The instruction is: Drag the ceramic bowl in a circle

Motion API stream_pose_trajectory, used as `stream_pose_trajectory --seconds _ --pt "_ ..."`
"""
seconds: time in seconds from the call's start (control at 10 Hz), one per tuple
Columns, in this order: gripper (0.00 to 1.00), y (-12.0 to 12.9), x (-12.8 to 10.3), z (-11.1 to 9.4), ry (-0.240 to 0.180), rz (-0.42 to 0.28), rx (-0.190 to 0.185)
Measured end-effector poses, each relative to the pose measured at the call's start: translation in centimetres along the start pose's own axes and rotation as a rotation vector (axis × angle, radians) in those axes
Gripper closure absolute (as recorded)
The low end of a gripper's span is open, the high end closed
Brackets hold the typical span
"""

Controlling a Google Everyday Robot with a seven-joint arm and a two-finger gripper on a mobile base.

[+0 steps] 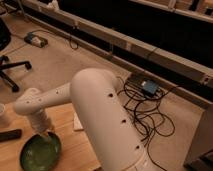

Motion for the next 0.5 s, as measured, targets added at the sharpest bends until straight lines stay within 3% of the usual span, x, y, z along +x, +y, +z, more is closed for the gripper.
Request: stream_pose_trajectory --seconds 0.4,0.5 --pt "1.0 1.9 2.0 -1.0 0.036 0.013 0.009" --pt "1.0 2.4 3.7 -1.9 0.047 0.011 0.008"
